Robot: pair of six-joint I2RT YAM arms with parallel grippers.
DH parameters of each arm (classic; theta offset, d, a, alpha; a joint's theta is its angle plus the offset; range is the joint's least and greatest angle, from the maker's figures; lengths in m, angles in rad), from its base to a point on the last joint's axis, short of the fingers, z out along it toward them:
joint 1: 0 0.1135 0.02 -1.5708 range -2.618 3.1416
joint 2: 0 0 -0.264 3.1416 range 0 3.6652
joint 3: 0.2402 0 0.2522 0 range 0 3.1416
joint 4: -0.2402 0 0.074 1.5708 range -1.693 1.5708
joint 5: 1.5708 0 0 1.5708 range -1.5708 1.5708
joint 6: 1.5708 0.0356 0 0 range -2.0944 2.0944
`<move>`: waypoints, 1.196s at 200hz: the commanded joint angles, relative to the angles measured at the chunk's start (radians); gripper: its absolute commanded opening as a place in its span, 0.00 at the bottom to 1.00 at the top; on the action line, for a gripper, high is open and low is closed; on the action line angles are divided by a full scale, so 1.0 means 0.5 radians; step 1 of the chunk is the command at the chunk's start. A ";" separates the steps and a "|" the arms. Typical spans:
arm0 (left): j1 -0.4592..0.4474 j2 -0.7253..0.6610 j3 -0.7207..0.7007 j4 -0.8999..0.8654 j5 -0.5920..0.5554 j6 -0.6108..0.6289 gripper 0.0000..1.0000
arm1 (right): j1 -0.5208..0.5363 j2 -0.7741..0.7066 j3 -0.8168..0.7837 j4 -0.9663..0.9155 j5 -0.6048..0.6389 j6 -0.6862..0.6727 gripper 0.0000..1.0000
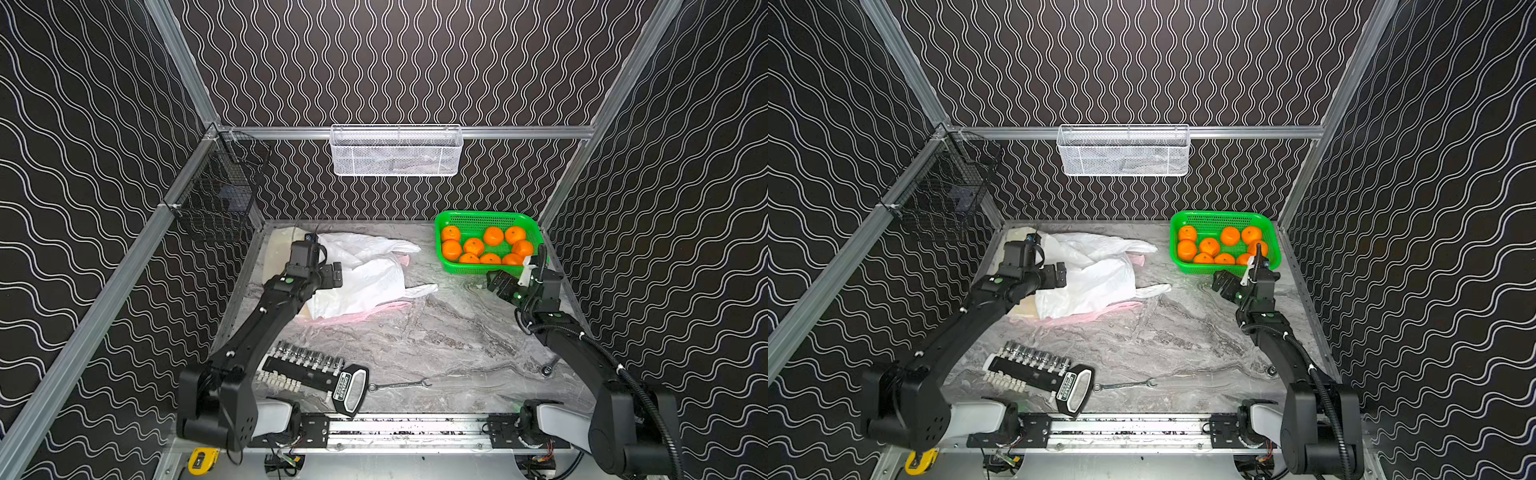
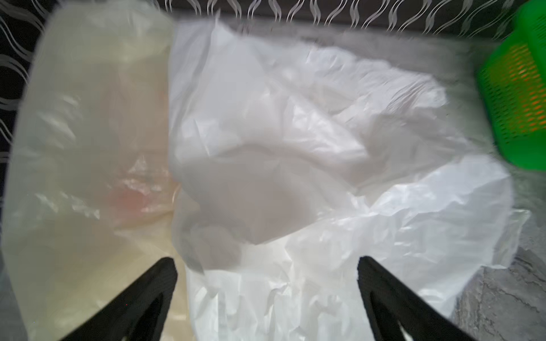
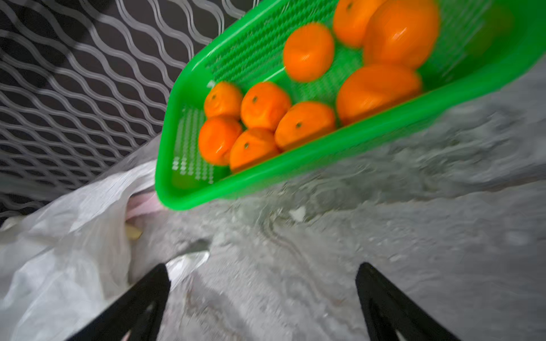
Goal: Place the oranges into plastic bags & tie knots
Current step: Open the plastic bag at the center of the board.
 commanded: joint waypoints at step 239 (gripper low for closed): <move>-1.110 1.673 2.021 -1.133 -1.122 -0.130 0.99 | 0.259 -0.315 0.409 -0.847 0.285 0.069 1.00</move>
